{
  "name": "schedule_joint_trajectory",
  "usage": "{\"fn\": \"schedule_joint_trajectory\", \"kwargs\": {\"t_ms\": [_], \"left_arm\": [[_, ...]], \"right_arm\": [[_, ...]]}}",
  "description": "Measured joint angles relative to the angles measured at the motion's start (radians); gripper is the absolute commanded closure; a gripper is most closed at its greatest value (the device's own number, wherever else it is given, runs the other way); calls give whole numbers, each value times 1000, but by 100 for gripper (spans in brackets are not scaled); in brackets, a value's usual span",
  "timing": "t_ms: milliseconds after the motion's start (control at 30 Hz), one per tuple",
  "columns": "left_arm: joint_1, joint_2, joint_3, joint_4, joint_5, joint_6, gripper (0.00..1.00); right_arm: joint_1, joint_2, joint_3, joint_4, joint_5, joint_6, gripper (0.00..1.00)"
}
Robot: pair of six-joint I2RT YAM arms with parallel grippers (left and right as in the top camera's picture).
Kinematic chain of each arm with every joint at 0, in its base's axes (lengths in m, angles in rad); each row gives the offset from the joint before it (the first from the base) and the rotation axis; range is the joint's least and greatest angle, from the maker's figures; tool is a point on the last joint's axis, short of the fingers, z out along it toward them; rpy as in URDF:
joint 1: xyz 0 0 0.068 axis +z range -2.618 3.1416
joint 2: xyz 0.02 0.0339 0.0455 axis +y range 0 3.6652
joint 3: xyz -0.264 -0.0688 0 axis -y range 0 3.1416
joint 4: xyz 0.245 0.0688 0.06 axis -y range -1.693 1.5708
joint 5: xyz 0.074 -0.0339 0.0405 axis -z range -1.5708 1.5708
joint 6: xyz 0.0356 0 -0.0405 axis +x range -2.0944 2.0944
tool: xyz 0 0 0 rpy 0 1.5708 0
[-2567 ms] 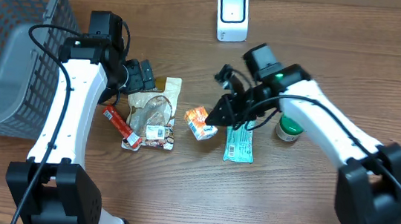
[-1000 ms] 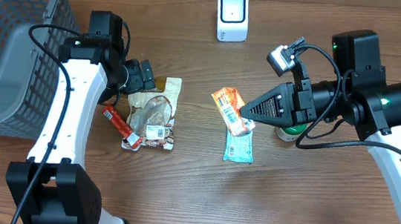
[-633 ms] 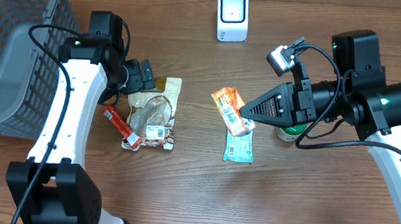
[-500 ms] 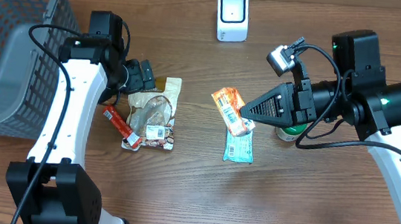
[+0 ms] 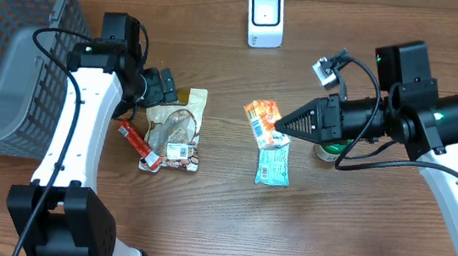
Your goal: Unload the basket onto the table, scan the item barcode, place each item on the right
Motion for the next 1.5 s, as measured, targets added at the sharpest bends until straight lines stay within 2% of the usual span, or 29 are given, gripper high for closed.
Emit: {"fn": "schedule_joint_trajectory", "kwargs": {"t_ms": [167, 367, 433, 500, 567, 633, 700, 733, 1233, 1400, 1467, 1500], "left_arm": [[0, 0, 0, 0, 0, 0, 0], [0, 0, 0, 0, 0, 0, 0], [0, 0, 0, 0, 0, 0, 0], [0, 0, 0, 0, 0, 0, 0], [0, 0, 0, 0, 0, 0, 0], [0, 0, 0, 0, 0, 0, 0], [0, 0, 0, 0, 0, 0, 0], [0, 0, 0, 0, 0, 0, 0], [0, 0, 0, 0, 0, 0, 0], [0, 0, 0, 0, 0, 0, 0], [0, 0, 0, 0, 0, 0, 0], [0, 0, 0, 0, 0, 0, 0]], "right_arm": [[19, 0, -4, -94, 350, -10, 96], [33, 0, -15, -122, 583, -14, 96], [33, 0, -20, -125, 614, -15, 96], [33, 0, -20, -126, 635, -14, 86], [33, 0, -20, -126, 648, -16, 85], [33, 0, -20, -126, 655, -18, 85], [33, 0, -20, -126, 661, -18, 96], [33, 0, -20, -126, 663, -16, 96], [33, 0, -20, -83, 669, -23, 96], [33, 0, -21, -115, 742, -14, 85], [32, 0, -21, -171, 828, 29, 69], [31, 0, -21, -207, 887, 55, 58]]}}
